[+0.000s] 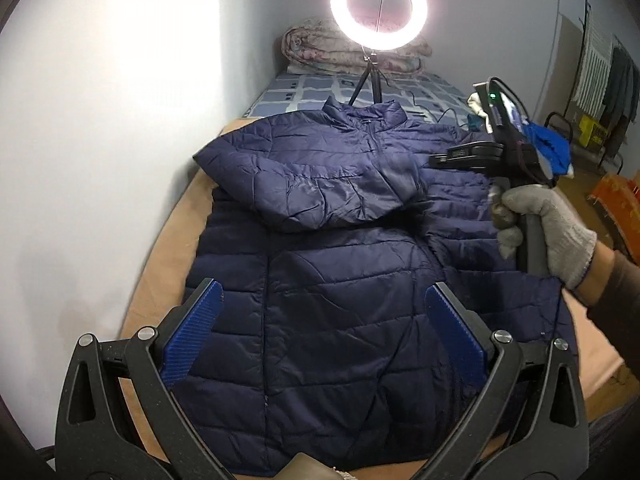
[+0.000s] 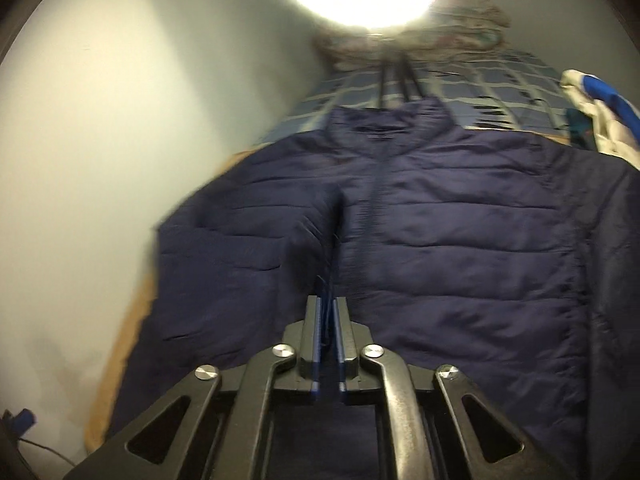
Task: Fold large clothes
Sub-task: 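Lift the sleeve with the right gripper and lay it across the jacket body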
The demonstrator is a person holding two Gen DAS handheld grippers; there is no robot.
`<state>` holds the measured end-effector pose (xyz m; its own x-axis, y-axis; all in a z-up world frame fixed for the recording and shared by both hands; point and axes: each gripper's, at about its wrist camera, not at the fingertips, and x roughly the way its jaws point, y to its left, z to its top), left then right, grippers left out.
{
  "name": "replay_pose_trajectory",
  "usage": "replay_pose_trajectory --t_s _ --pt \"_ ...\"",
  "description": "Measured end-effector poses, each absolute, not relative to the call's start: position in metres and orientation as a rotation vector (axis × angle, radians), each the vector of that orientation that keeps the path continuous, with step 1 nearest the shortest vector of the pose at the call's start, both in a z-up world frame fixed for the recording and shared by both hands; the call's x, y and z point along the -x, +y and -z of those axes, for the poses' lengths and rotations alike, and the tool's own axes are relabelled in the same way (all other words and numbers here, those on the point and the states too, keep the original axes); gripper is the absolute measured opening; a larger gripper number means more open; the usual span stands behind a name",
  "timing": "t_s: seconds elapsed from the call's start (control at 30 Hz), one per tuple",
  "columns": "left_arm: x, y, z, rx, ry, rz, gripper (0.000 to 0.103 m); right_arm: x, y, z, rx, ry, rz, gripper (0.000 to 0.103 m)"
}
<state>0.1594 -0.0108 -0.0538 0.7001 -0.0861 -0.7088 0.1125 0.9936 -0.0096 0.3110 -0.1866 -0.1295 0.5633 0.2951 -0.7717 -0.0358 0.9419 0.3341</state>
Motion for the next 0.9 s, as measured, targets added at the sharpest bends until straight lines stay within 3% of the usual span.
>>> replay_pose_trajectory --t_s 0.17,0.23,0.33,0.4,0.57,0.6,0.63,0.9 --pt "-0.167 -0.022 0.055 -0.052 0.780 0.134 0.103 -0.330 -0.228 0.150 -0.344 0.953 -0.133 0.000" --pt "-0.171 -0.030 0.056 -0.060 0.776 0.142 0.103 -0.337 -0.244 0.159 -0.461 0.995 -0.193 0.015" --pt "-0.174 -0.040 0.057 -0.093 0.758 0.138 0.103 -0.354 -0.248 0.177 -0.541 1.052 -0.236 0.056" --pt "-0.175 -0.041 0.057 -0.094 0.763 0.136 0.103 -0.363 -0.241 0.187 -0.561 1.103 -0.276 0.067" --pt "-0.182 -0.038 0.063 -0.084 0.789 0.114 0.103 -0.386 -0.222 0.215 -0.547 1.177 -0.235 0.063" --pt "-0.182 -0.038 0.064 -0.086 0.791 0.114 0.103 -0.387 -0.220 0.216 -0.548 1.164 -0.240 0.039" --pt "-0.182 -0.039 0.064 -0.090 0.791 0.115 0.103 -0.388 -0.217 0.216 -0.551 1.160 -0.263 0.007" --pt "-0.181 -0.049 0.080 -0.134 0.831 0.147 0.103 -0.376 -0.234 0.167 -0.299 1.011 -0.159 0.002"
